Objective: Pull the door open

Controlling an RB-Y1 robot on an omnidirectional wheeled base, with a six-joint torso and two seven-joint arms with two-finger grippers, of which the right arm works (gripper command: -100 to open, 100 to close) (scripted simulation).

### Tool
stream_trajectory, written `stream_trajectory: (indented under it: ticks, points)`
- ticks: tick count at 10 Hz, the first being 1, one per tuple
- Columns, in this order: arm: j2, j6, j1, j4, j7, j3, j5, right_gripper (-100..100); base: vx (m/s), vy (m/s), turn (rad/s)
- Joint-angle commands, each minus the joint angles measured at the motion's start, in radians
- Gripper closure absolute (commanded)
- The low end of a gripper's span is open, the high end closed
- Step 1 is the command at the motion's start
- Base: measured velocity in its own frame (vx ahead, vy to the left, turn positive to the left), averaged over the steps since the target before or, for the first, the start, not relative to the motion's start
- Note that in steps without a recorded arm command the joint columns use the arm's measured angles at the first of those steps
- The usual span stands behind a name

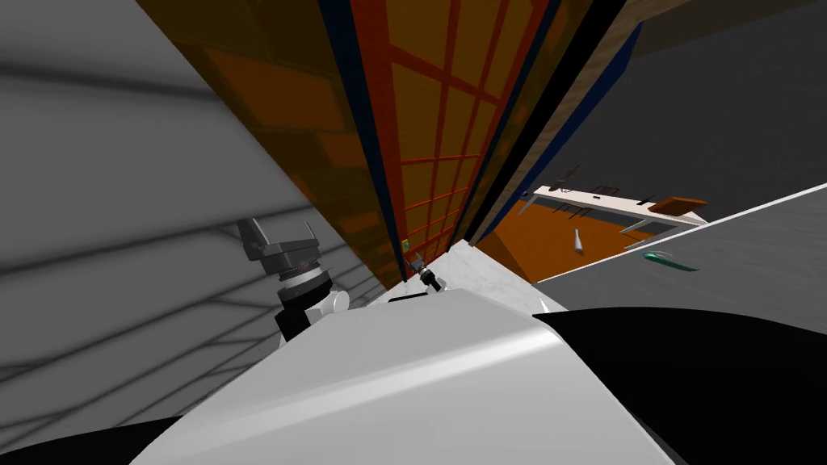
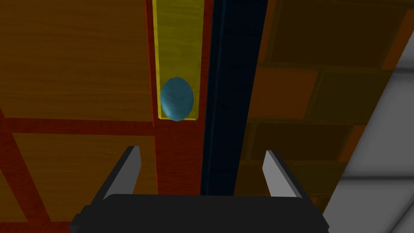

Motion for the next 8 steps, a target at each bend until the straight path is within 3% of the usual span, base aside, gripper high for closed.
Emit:
stream_trajectory:
  ticks: [1,5,7,8]
  points:
    - [0.008,-0.002,-0.005,0.009,0.005,-0.003,-0.006,-100,0.234,0.064,-0.060]
    - [0.018,-0.002,-0.010,0.015,0.011,-0.007,-0.015,-100,0.222,0.072,-0.060]
    - [0.019,-0.001,-0.011,0.014,0.011,-0.007,-0.015,-100,0.107,0.049,-0.027]
    - [0.019,-0.001,-0.011,0.014,0.011,-0.007,-0.015,100,-0.032,-0.009,0.017]
